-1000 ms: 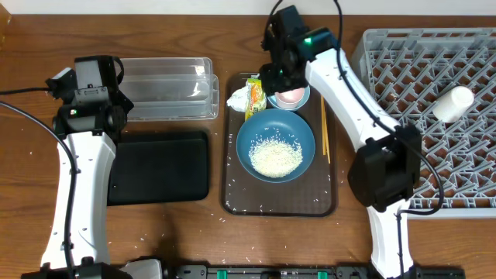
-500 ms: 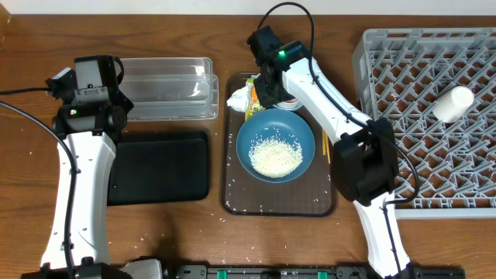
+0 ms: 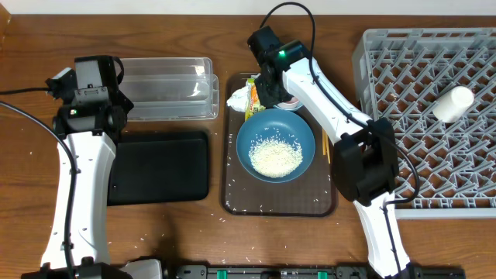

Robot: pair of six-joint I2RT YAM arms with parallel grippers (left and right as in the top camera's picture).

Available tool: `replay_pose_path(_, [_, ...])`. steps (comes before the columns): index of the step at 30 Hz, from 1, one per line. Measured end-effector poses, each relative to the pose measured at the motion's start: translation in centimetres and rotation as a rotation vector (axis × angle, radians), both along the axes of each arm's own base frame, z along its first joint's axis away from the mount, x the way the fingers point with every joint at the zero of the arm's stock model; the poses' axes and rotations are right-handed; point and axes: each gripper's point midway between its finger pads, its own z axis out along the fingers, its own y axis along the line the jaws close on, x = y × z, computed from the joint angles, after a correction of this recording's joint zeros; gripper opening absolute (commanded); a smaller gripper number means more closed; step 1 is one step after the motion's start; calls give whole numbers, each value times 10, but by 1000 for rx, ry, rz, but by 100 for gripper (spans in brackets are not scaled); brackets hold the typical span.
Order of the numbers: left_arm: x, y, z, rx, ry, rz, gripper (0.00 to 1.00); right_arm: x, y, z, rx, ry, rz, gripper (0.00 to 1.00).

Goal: Sort waste into correct bins and load items into the dishwasher rack
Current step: 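Lift the pink bowl out of the blue bowl toward the rack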

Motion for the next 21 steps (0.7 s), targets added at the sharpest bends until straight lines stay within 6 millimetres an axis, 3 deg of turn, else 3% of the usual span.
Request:
replay_pose_path(3, [0,0,0,0,0,0,98,-1,0,7,10,-5,0,1])
replay_pose_path(7, [0,0,0,0,0,0,98,-3,-2,37,37,-41,-3,1])
replay_pose_path(12, [0,0,0,0,0,0,98,-3,-26,107,103,-142,-45,1])
replay_pose_path(16, [0,0,0,0,0,0,98,-2,-80,167,150,-233,-140,1])
replay_pose_path(18, [0,0,0,0,0,0,98,-1,-123,195,174,-276,-214,1])
replay_pose_path(21, [0,0,0,0,0,0,98,-2,-185,220,214,-320,-301,1])
